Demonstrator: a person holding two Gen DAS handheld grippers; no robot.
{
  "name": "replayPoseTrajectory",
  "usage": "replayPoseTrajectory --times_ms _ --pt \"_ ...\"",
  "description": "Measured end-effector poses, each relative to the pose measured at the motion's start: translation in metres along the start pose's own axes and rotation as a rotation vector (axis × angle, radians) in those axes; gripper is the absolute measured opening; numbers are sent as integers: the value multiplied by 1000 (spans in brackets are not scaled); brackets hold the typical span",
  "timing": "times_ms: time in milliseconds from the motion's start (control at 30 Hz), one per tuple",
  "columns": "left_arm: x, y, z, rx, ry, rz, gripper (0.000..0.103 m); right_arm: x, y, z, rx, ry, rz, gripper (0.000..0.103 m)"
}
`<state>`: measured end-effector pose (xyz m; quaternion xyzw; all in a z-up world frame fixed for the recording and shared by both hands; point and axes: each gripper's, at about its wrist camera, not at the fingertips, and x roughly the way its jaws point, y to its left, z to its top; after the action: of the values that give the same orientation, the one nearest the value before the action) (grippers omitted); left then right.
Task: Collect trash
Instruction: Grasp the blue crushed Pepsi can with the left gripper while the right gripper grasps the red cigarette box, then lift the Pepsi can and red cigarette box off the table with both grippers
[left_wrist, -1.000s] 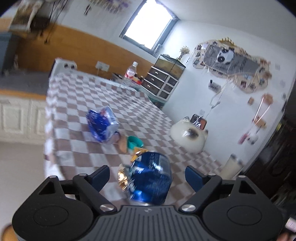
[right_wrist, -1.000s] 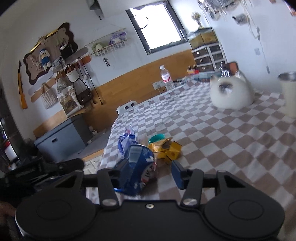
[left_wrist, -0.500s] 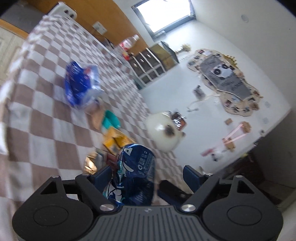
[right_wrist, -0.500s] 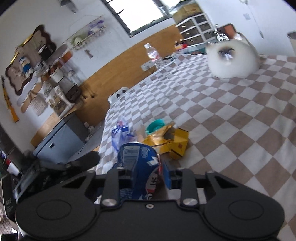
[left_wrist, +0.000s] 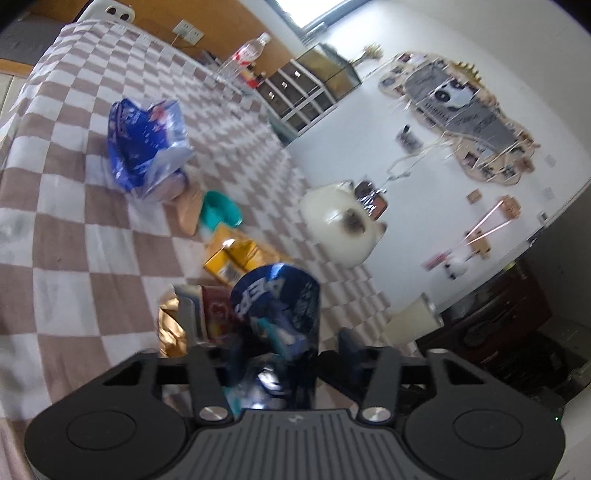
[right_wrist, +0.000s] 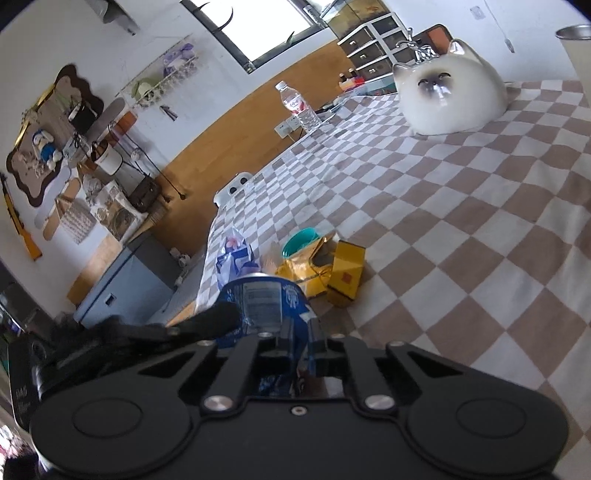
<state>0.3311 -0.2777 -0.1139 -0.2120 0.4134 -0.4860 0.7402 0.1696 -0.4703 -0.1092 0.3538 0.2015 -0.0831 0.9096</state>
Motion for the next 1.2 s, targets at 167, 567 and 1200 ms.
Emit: replayPoseTrajectory --times_ms 167,567,1200 --pt "-16 2 -14 0 -25 -9 23 -1 -3 -3 10 -2 -15 9" --pt "-94 -12 -18 135 -194 118 23 7 25 -4 -206 20 -31 41" --pt "-139 -1 -24 245 -231 330 23 76 68 -5 -611 212 -5 100"
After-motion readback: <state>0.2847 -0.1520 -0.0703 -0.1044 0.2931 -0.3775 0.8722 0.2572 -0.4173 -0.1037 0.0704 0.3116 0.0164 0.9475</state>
